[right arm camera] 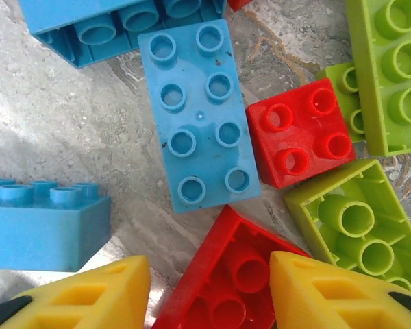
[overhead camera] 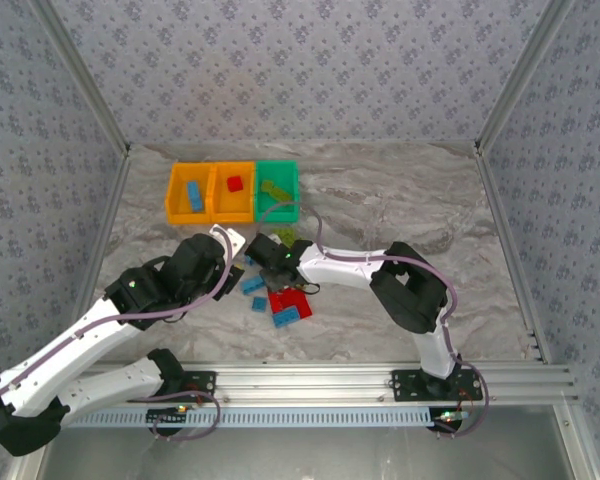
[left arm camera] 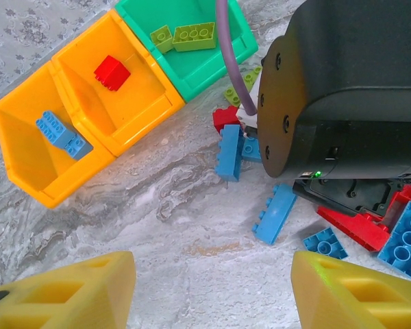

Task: Sort the legos into containers by color

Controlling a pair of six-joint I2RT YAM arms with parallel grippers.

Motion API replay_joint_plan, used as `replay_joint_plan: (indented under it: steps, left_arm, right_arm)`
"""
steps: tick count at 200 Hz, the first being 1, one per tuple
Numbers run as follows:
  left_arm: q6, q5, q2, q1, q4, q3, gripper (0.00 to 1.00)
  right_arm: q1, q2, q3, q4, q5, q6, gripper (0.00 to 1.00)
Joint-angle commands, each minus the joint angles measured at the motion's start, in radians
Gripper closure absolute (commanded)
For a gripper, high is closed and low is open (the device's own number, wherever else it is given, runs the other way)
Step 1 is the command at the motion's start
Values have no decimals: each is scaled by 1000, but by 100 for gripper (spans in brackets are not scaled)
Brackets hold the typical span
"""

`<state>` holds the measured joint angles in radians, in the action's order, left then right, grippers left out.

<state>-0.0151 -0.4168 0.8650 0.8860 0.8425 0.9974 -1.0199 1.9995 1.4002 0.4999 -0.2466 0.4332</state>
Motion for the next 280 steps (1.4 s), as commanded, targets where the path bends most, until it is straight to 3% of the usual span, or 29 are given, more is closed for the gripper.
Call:
replay_joint_plan:
  steps: [1,31,57,96,149,182,228,249,267,280]
  left_arm:
    - [9,-23,-7,3,14,-4,38]
    - [11,-26,-5,2,12,-8,38]
    - [10,-21,-3,3,11,-3,38]
    - [13,-19,-9,2,11,-7,38]
    - [20,5,-8,3,8,-10,36]
    - [24,3,-9,3,7,-14,35]
    - [35,21,-9,3,7,-17,34]
    - [37,22,-8,3,6,-17,34]
    - [35,18,-9,3,4,-19,31]
    - [26,8,-16,3,-1,-18,24]
  right_arm:
    - [9,28,-10,62,11,26,52]
    - [5,8,-34,36,64,43,42]
    - [6,-95,-80,-39,107,48,45]
    - [9,-233,-183,-152,37,58,46]
    - [38,-104,-93,-64,79,91,35]
    - [25,-6,-12,-22,98,122,35]
    - [24,60,5,-17,77,185,58]
    - [25,58,7,-3,46,181,75]
    - [33,5,-14,-26,21,161,79]
    - [44,-69,-46,-84,14,131,79]
